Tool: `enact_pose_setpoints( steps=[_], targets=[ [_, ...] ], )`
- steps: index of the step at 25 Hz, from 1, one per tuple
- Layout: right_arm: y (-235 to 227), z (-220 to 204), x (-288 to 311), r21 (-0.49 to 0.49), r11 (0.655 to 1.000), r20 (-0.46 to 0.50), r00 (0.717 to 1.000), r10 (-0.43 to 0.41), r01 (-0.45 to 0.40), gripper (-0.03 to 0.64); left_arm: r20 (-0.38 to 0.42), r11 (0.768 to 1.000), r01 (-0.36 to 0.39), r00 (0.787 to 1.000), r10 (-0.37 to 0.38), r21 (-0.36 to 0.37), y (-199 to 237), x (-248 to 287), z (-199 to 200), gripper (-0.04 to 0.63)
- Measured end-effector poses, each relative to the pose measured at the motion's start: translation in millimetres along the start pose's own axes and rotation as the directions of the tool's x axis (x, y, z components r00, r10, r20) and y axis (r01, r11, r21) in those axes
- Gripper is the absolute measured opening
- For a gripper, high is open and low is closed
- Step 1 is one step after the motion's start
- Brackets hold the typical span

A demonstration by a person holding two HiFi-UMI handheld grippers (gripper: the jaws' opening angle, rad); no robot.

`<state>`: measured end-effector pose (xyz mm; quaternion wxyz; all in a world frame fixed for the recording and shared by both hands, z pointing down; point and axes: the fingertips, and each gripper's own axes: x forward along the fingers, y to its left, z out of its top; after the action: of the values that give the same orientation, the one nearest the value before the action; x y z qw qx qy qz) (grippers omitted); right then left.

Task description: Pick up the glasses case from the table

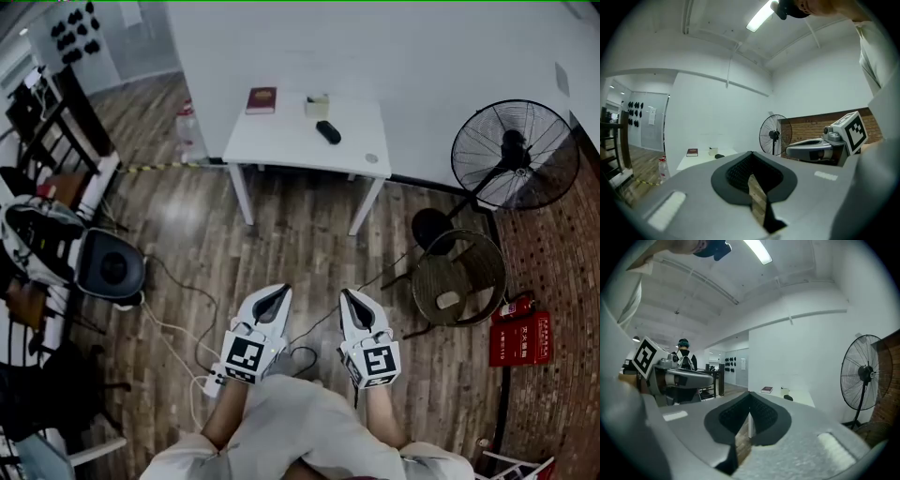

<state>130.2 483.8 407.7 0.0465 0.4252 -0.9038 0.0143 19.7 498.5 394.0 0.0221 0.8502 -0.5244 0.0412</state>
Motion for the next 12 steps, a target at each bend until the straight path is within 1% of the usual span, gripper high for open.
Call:
enact_pose_setpoints(
  steps=[6,12],
  targets=[
    [-6.7,5.7,51.2,0.005,0.999,-0.012,0.999,-0.043,0.043,0.005,0.009,0.999,0.041,0.999,-0.040,-0.002,47.0,29.8,8.1,0.017],
    [-6.0,7.2,85.9,0.005,0.996,-0.028,0.996,-0.085,0.085,0.005,0.012,0.997,0.080,0.997,-0.080,-0.010,81.2,47.7,9.3,0.017]
  ],
)
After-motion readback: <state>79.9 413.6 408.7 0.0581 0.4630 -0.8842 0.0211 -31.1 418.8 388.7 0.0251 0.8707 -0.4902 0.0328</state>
